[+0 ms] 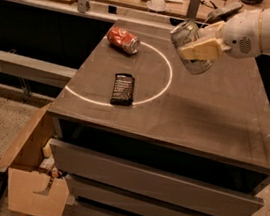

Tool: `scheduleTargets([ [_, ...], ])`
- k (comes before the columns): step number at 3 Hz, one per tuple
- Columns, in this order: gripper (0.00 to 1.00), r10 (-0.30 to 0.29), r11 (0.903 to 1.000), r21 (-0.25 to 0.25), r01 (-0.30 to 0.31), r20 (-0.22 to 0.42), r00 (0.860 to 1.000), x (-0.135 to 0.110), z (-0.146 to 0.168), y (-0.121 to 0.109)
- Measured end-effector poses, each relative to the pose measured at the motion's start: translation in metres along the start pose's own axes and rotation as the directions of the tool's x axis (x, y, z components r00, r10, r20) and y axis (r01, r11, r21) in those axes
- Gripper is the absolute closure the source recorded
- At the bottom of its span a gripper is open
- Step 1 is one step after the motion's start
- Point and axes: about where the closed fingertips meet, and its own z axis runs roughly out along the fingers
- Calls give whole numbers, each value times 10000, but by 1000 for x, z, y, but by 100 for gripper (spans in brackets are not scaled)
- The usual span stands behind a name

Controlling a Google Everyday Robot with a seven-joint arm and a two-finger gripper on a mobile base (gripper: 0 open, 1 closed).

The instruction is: Place 7up can upright

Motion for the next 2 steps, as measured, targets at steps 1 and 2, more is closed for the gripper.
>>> scheduleTargets([
  [1,100,92,9969,-789,47,1750,9845,35,2,17],
  [2,100,284,9941,-1085,6,2654,9637,53,4,18],
])
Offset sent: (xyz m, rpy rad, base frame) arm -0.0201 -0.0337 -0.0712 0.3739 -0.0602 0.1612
